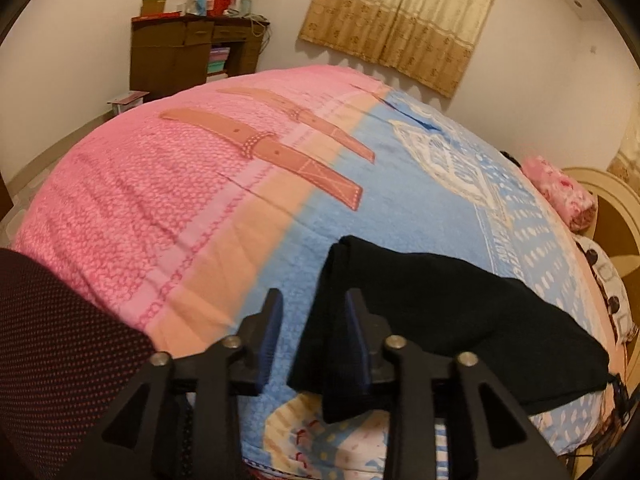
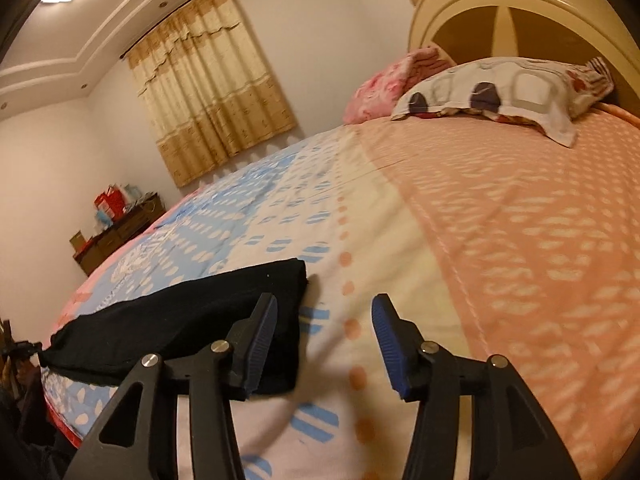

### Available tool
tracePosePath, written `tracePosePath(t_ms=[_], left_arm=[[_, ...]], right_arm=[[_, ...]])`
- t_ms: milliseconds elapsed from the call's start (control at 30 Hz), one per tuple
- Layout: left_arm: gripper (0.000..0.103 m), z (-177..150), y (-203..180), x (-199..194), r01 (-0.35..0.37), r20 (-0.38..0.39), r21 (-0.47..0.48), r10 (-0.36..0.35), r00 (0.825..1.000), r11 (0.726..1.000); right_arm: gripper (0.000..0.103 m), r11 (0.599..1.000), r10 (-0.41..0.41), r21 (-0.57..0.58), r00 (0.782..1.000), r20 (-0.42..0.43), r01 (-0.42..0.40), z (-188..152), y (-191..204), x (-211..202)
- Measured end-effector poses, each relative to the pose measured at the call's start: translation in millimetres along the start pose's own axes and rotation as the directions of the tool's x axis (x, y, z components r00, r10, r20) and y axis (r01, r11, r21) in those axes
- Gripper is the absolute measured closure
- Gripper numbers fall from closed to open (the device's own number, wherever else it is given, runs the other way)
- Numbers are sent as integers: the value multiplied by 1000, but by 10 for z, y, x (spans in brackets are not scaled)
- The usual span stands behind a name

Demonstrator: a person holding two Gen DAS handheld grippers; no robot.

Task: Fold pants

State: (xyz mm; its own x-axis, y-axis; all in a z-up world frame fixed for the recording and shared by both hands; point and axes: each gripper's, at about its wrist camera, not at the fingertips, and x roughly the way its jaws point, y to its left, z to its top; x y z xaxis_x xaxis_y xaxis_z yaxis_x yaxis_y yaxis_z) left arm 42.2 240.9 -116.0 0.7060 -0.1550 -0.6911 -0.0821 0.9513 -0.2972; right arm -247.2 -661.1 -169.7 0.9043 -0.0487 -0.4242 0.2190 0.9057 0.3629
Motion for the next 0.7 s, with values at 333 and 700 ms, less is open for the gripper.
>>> tracePosePath(t_ms=[333,700], left_arm=[[56,-59,-344,-15,22,-57,65,-18,998,998],[56,-487,-436,-122,-3,-157,126,23,987,992]], right_arm=[[48,987,140,-77,990,23,-138,18,1154,-68],[48,705,397,-420,809,-434,-571,-1005,3889,777]])
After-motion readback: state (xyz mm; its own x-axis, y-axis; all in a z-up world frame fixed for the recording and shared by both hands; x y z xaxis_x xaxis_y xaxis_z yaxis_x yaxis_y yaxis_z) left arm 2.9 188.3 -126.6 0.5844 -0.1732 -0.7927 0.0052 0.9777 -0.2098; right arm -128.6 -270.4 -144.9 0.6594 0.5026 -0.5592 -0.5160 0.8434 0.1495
